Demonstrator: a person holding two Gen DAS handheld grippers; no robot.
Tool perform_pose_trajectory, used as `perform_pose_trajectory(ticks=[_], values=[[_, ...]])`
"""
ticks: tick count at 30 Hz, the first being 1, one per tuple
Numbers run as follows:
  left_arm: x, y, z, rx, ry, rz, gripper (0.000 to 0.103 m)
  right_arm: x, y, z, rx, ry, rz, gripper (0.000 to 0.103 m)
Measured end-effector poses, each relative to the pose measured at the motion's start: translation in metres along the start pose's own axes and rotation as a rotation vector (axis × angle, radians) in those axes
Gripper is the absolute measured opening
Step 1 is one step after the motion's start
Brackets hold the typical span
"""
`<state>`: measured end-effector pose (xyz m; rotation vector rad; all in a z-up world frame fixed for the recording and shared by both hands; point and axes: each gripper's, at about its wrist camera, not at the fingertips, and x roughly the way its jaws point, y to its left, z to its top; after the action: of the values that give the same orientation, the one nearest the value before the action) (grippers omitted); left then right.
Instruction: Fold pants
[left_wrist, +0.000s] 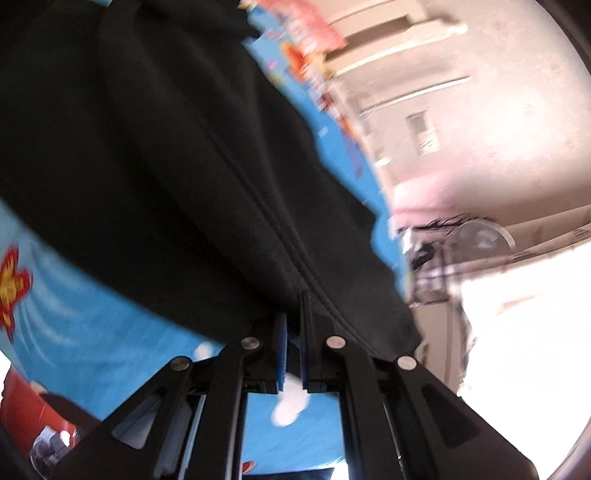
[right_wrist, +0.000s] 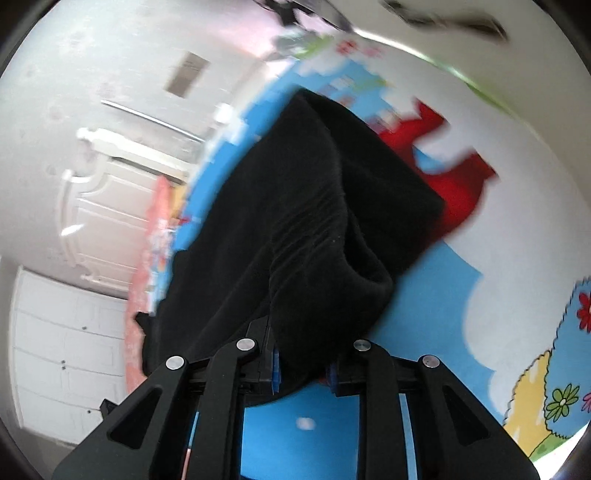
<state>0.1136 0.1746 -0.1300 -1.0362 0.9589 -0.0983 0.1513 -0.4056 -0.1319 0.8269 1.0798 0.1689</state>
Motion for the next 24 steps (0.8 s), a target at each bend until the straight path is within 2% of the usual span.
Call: perform_pose_trajectory(ticks=[2, 4, 7, 9, 12, 13, 15, 17, 18, 19, 20, 21, 22, 23, 24], values=[[0.014, 0.014, -0.005, -0.024, 0.026, 0.031, 0.005, 0.001, -0.001, -0.002, -0.006, -0.008, -0.004, 0.023], [0.017, 0.019, -0.005, -0.043, 0.025, 0.024, 0.005, -0.01, 0.013, 0.0, -0.05, -0.033, -0.009, 0.023], [0.001, 0.006, -0.006, -0.008, -0.019, 0.009, 0.005, -0.028, 0.032, 0.002, -0.094, -0.074, 0.003, 0.023], [-0.004, 0.005, -0.01, -0.007, -0.032, 0.016, 0.005, -0.018, 0.024, 0.005, -0.086, -0.06, -0.023, 0.023], [0.012, 0.019, -0.015, -0.029, 0.013, 0.038, 0.005, 0.004, 0.007, 0.005, -0.047, -0.024, -0.06, 0.023], [0.016, 0.023, -0.016, -0.04, 0.029, 0.034, 0.007, 0.003, 0.01, 0.003, -0.08, -0.037, -0.074, 0.022], [0.01, 0.017, -0.016, 0.009, 0.039, 0.037, 0.016, 0.002, 0.012, 0.001, -0.092, -0.039, -0.085, 0.022], [-0.013, 0.01, -0.008, 0.067, 0.008, 0.059, 0.038, 0.004, 0.01, 0.003, -0.084, -0.035, -0.077, 0.022], [-0.027, 0.007, 0.0, 0.096, -0.034, 0.079, 0.04, 0.005, 0.01, 0.003, -0.08, -0.034, -0.074, 0.022], [-0.046, 0.004, 0.013, 0.142, -0.099, 0.143, 0.041, 0.005, 0.01, 0.003, -0.082, -0.035, -0.074, 0.022], [-0.064, -0.003, 0.033, 0.212, -0.184, 0.275, 0.042, 0.005, 0.01, 0.003, -0.088, -0.037, -0.077, 0.022], [-0.069, -0.01, 0.043, 0.259, -0.224, 0.351, 0.051, 0.005, 0.012, 0.002, -0.092, -0.038, -0.079, 0.022], [-0.073, -0.022, 0.063, 0.38, -0.286, 0.483, 0.063, 0.005, 0.011, 0.001, -0.096, -0.038, -0.081, 0.022], [-0.067, -0.031, 0.083, 0.5, -0.335, 0.618, 0.064, 0.005, 0.011, 0.002, -0.095, -0.038, -0.078, 0.022], [-0.059, -0.035, 0.095, 0.555, -0.349, 0.707, 0.064, 0.007, 0.012, 0.001, -0.094, -0.038, -0.076, 0.022]])
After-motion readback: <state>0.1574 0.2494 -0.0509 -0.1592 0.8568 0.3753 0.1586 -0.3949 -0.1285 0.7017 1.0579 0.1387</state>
